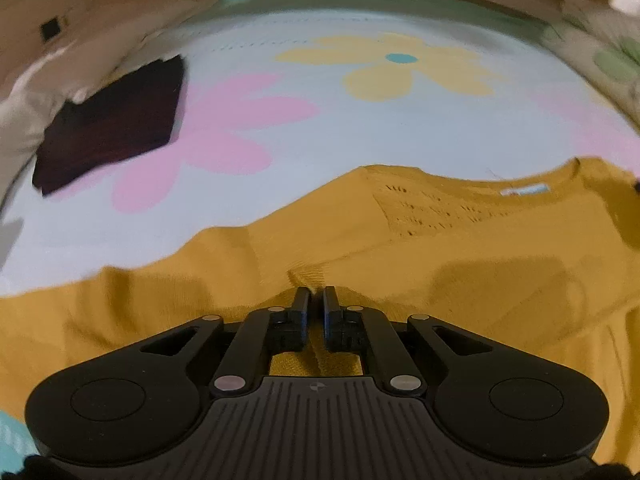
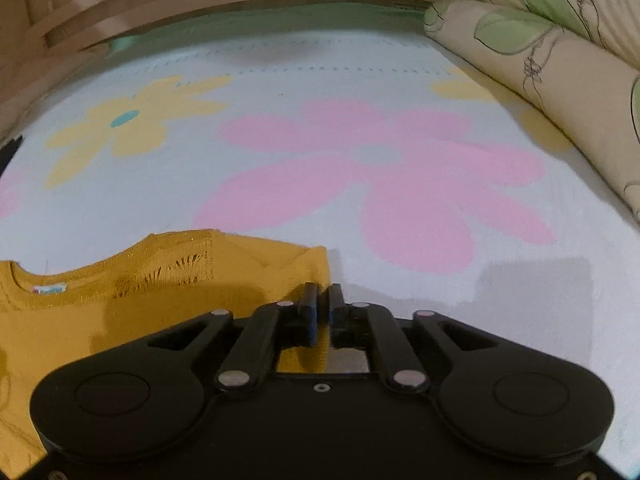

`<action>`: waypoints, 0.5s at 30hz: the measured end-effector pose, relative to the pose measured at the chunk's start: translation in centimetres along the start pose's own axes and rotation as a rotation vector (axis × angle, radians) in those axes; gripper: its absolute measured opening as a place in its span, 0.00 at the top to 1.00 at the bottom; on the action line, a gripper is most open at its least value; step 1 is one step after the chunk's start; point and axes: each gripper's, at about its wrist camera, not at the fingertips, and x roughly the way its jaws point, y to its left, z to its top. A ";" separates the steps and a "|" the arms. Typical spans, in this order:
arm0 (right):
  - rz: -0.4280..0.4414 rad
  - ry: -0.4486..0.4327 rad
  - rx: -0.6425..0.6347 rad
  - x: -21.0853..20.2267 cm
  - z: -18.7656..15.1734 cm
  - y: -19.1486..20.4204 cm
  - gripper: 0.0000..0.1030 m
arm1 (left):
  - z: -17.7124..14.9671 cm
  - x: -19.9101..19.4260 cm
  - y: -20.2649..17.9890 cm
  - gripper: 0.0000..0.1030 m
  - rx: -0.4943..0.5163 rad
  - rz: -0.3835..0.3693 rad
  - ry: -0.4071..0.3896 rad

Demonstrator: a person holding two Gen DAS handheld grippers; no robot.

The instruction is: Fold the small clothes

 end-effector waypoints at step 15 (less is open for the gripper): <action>0.130 0.036 0.027 -9.5 -1.6 -0.3 0.39 | -1.7 -3.8 3.7 0.52 -0.128 -0.162 0.039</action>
